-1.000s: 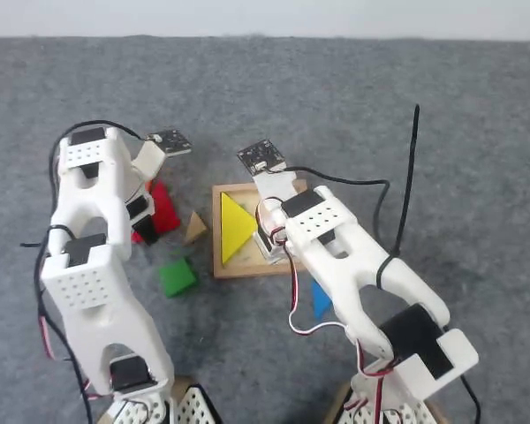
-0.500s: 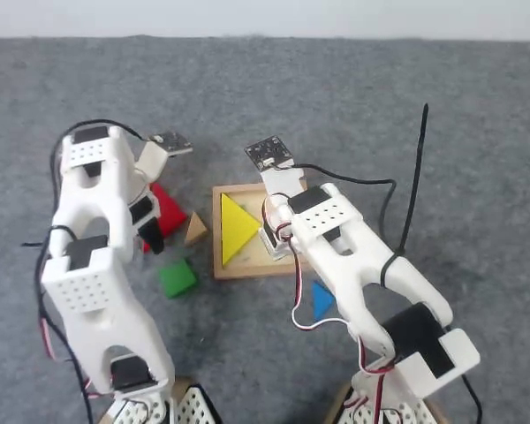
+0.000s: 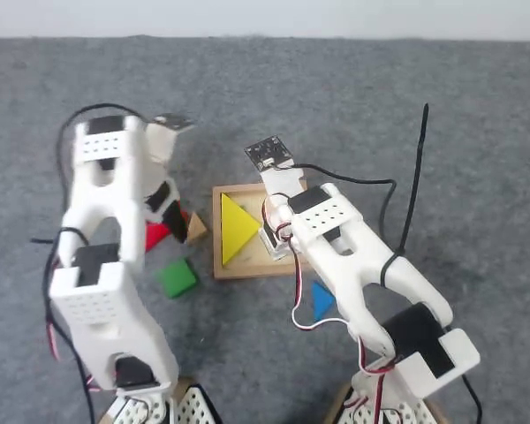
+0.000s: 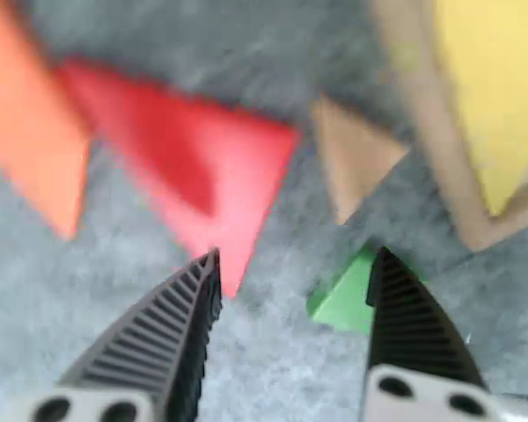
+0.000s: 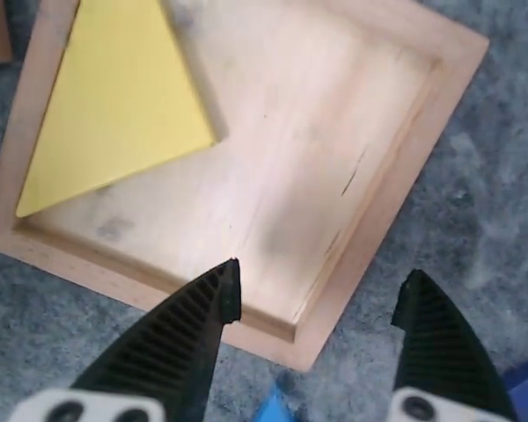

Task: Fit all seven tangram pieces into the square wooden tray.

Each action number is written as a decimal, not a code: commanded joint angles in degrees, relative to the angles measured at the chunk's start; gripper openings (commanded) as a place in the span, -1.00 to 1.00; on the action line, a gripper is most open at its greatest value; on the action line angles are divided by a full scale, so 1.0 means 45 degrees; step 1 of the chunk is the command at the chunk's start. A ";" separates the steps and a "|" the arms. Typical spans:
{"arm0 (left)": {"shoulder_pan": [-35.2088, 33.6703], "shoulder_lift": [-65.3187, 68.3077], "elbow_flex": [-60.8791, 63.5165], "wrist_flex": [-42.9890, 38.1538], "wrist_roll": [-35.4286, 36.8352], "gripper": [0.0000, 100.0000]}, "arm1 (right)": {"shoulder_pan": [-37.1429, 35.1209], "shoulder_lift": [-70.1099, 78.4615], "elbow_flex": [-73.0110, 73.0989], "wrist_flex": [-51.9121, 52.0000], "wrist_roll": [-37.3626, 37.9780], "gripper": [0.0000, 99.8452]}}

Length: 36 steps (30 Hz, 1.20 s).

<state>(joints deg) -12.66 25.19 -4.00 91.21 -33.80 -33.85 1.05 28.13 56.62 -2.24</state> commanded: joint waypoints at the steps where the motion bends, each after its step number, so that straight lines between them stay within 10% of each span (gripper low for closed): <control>1: 0.0742 -0.0781 -0.0244 -0.1524 -0.3790 -0.48 | 0.0068 -0.1026 -0.0195 0.0127 0.0156 -0.43; 7: 0.0234 -0.0781 -0.0010 -0.3556 -0.8928 -0.48 | 0.0166 -0.1026 -0.0195 0.0127 0.0586 -0.43; 18: 0.0234 0.0430 -0.0342 -0.5665 -0.3126 -0.50 | 0.0147 -0.1045 -0.0488 0.0459 0.0567 -0.79; 25: 0.0488 0.0801 -0.0381 -0.5861 0.1778 -0.90 | 0.0166 -0.1026 -0.0645 0.0557 0.0547 -0.89; 36: 0.0430 0.0821 -0.0381 -0.3849 0.2559 -0.96 | 0.0166 -0.1026 -0.0664 0.0557 0.0508 -0.89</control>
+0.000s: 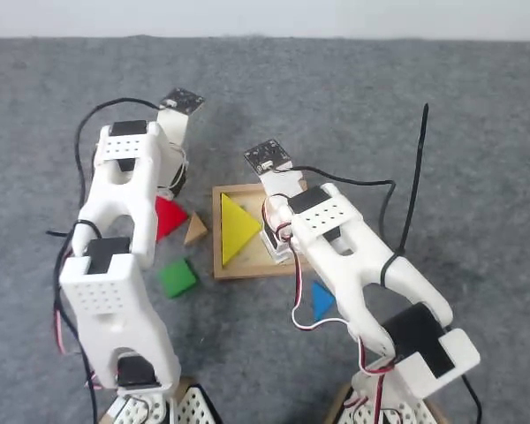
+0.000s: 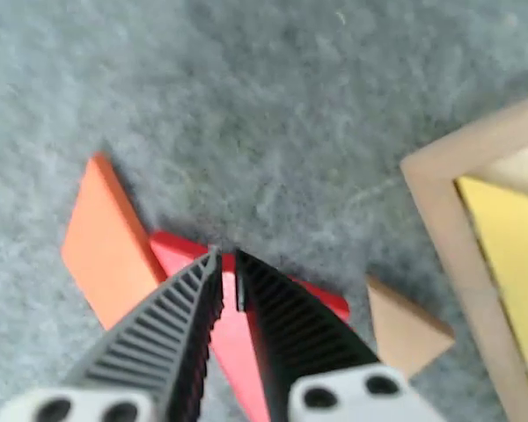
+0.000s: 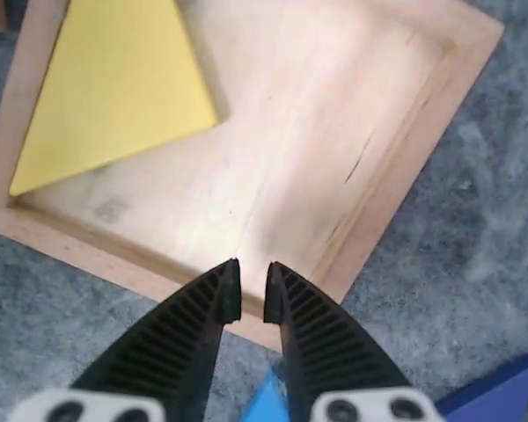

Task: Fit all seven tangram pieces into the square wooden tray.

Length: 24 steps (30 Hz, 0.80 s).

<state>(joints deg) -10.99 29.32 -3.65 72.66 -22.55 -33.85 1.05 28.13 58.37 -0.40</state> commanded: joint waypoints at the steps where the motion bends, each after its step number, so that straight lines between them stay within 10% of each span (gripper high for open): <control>1: 0.0020 -0.0078 -0.0420 0.0274 0.0059 -0.96 | 0.0166 -0.1026 -0.0664 0.0166 0.0098 -0.89; 24: 0.0391 0.0645 -0.0654 -0.2540 -0.0469 -0.97 | 0.0166 -0.1026 -0.0664 0.0088 0.0156 -0.89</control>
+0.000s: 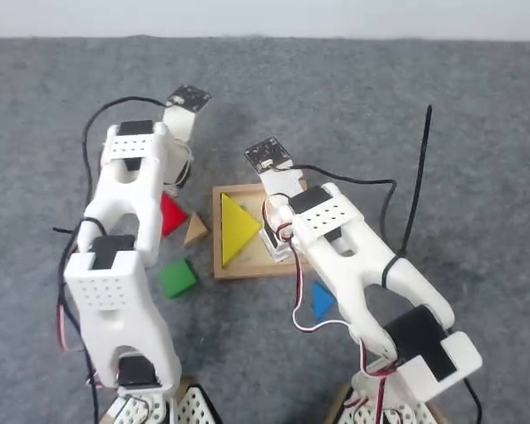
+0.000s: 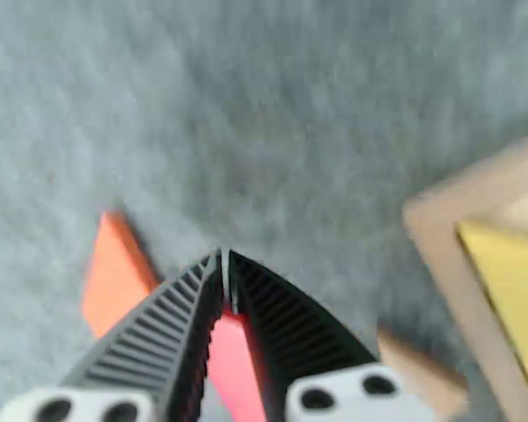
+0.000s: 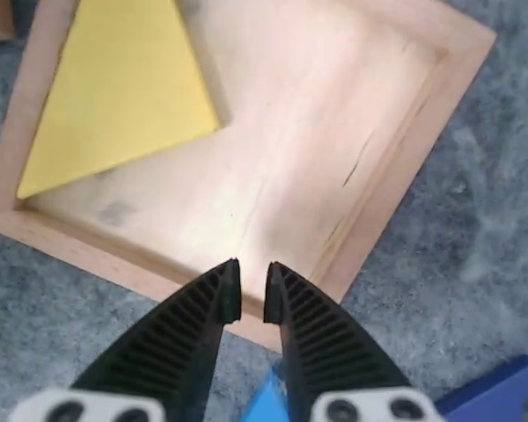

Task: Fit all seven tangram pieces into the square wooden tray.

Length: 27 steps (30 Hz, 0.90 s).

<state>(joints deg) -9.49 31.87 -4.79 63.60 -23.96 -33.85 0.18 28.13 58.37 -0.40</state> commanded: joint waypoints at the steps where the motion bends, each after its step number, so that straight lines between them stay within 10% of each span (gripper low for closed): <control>1: 0.0000 0.0234 -0.0752 -0.0117 -0.0156 -0.97 | 0.0166 -0.0830 -0.0664 0.0088 0.0156 -0.89; 15: -0.1797 0.0996 -0.2960 0.5040 -0.0371 -0.97 | 0.0166 -0.0830 -0.0664 0.0068 0.0156 -0.89; 27: -0.2286 0.0508 -0.1045 0.6466 -0.3927 -0.97 | 0.0166 -0.0830 -0.0664 0.0107 0.0137 -0.89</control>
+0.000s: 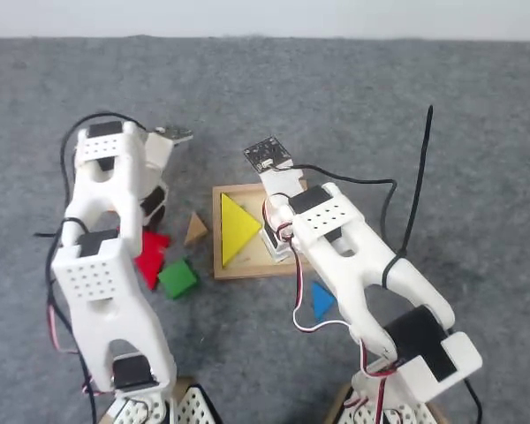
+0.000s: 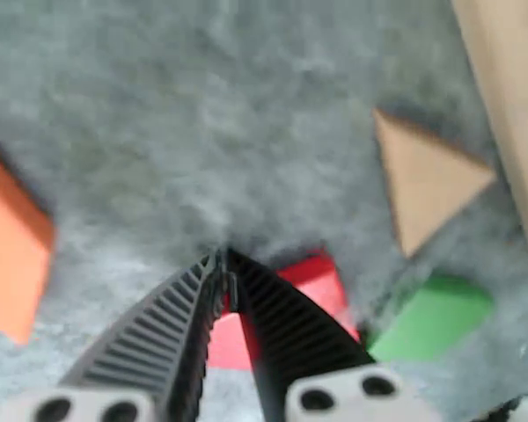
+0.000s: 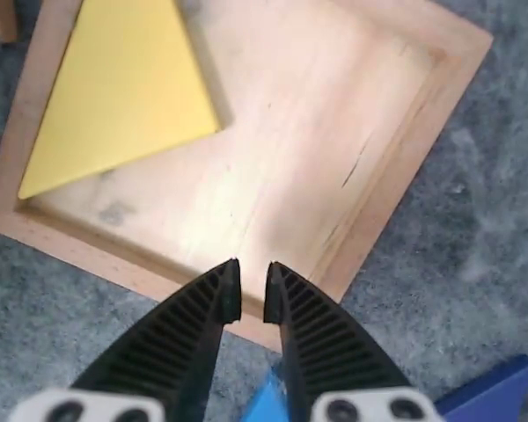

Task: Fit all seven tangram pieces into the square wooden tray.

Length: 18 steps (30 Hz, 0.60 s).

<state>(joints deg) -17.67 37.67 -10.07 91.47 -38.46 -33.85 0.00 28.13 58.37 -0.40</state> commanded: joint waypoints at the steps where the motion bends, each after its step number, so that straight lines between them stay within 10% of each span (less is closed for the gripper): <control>1: -0.0723 -0.0781 0.0107 0.0274 -0.0801 -0.97 | 0.0166 -0.0791 -0.0664 0.0107 0.0137 -0.89; 18: -0.3868 -0.0821 0.0147 0.1602 -0.3438 -0.97 | 0.0166 -0.0752 -0.0664 0.0068 0.0098 -0.89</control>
<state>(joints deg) -32.79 37.41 -9.45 95.16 -50.51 -33.85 0.00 28.13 58.37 -0.40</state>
